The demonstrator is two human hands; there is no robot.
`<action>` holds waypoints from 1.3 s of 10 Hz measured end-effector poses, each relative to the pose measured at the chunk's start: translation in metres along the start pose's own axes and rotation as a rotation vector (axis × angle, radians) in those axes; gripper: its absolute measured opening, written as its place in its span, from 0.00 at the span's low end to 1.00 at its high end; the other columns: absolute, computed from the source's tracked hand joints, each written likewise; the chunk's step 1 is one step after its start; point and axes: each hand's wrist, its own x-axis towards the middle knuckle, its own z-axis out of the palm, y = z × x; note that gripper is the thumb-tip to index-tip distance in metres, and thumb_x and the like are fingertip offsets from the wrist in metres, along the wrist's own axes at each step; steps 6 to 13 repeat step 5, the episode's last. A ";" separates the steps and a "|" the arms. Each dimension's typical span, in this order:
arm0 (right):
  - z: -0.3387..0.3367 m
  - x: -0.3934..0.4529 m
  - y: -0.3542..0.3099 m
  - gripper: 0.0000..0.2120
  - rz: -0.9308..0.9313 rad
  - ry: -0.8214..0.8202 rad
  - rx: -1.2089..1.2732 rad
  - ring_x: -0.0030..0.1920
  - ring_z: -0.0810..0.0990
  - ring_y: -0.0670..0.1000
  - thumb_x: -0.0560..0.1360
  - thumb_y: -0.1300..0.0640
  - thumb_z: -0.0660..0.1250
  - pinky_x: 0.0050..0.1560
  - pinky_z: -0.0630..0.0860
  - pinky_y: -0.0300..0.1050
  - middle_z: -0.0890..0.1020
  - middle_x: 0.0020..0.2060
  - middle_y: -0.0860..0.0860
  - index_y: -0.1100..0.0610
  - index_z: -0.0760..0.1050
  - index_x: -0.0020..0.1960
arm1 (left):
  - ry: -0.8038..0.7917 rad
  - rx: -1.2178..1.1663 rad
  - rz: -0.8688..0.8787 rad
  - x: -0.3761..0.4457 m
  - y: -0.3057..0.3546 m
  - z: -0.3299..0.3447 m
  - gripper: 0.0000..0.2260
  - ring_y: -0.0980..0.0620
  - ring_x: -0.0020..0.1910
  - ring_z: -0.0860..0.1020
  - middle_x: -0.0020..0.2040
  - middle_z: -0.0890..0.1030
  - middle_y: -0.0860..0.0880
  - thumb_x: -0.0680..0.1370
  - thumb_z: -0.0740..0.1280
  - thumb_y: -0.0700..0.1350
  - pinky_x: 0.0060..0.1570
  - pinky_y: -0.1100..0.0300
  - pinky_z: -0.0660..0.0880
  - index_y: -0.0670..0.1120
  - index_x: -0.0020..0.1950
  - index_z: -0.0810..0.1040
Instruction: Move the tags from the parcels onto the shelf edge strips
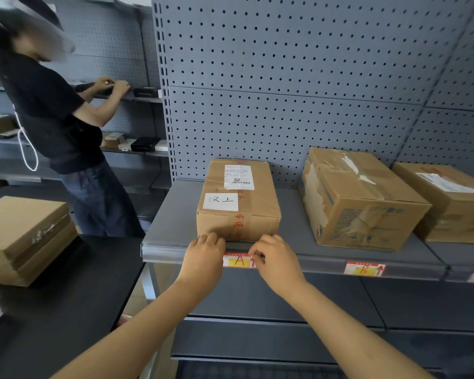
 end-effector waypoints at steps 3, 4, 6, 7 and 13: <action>-0.010 -0.010 -0.010 0.08 0.065 0.013 -0.035 0.52 0.75 0.50 0.77 0.59 0.66 0.51 0.75 0.45 0.79 0.51 0.48 0.54 0.80 0.54 | -0.053 -0.038 -0.012 -0.002 -0.002 -0.013 0.08 0.47 0.51 0.76 0.55 0.77 0.46 0.78 0.60 0.39 0.48 0.57 0.72 0.46 0.55 0.73; -0.015 -0.013 -0.014 0.08 0.091 0.018 -0.039 0.53 0.75 0.50 0.76 0.57 0.67 0.52 0.75 0.45 0.79 0.52 0.49 0.54 0.79 0.55 | -0.026 -0.039 0.004 -0.004 -0.006 -0.018 0.09 0.47 0.50 0.76 0.54 0.77 0.46 0.77 0.60 0.37 0.46 0.58 0.70 0.45 0.56 0.73; -0.022 -0.021 -0.018 0.09 0.124 -0.001 -0.065 0.54 0.75 0.50 0.76 0.55 0.67 0.53 0.76 0.45 0.79 0.53 0.49 0.53 0.78 0.55 | -0.037 -0.035 0.000 -0.015 -0.004 -0.025 0.11 0.46 0.49 0.76 0.52 0.77 0.45 0.75 0.59 0.36 0.44 0.58 0.69 0.44 0.56 0.73; -0.022 -0.021 -0.018 0.09 0.124 -0.001 -0.065 0.54 0.75 0.50 0.76 0.55 0.67 0.53 0.76 0.45 0.79 0.53 0.49 0.53 0.78 0.55 | -0.037 -0.035 0.000 -0.015 -0.004 -0.025 0.11 0.46 0.49 0.76 0.52 0.77 0.45 0.75 0.59 0.36 0.44 0.58 0.69 0.44 0.56 0.73; -0.022 -0.021 -0.018 0.09 0.124 -0.001 -0.065 0.54 0.75 0.50 0.76 0.55 0.67 0.53 0.76 0.45 0.79 0.53 0.49 0.53 0.78 0.55 | -0.037 -0.035 0.000 -0.015 -0.004 -0.025 0.11 0.46 0.49 0.76 0.52 0.77 0.45 0.75 0.59 0.36 0.44 0.58 0.69 0.44 0.56 0.73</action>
